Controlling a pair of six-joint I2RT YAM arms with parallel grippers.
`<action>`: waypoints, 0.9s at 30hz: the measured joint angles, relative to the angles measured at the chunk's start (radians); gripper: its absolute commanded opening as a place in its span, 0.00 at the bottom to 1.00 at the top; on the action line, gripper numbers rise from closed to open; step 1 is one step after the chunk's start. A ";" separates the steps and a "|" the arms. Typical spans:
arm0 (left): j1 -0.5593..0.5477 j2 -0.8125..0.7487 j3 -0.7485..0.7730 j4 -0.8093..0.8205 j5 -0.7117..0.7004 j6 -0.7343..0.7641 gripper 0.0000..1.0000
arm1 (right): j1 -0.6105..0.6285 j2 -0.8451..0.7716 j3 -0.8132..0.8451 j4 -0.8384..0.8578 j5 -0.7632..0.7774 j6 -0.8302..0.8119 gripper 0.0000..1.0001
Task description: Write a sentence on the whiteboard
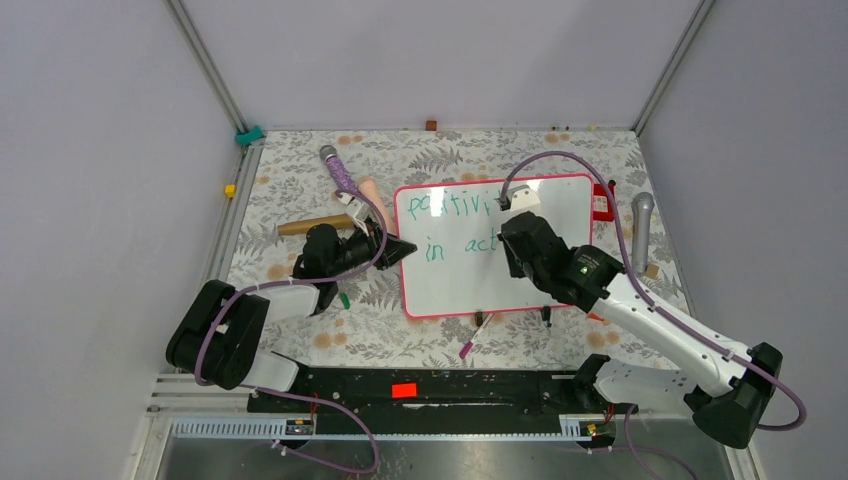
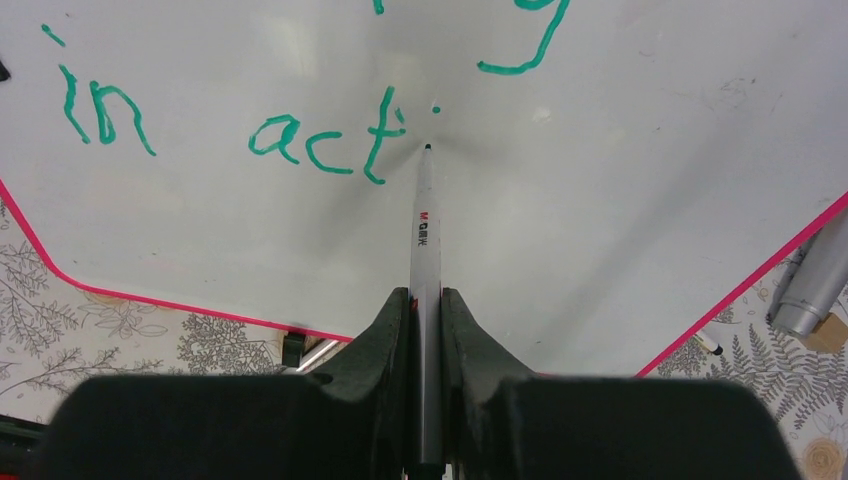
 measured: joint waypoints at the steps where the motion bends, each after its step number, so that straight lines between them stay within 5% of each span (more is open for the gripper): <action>1: 0.000 0.000 0.000 0.000 0.000 0.000 0.00 | 0.000 0.002 -0.003 0.000 -0.004 0.001 0.00; 27: 0.000 0.000 0.000 -0.001 -0.003 0.000 0.00 | 0.000 0.018 -0.047 -0.019 -0.060 0.021 0.00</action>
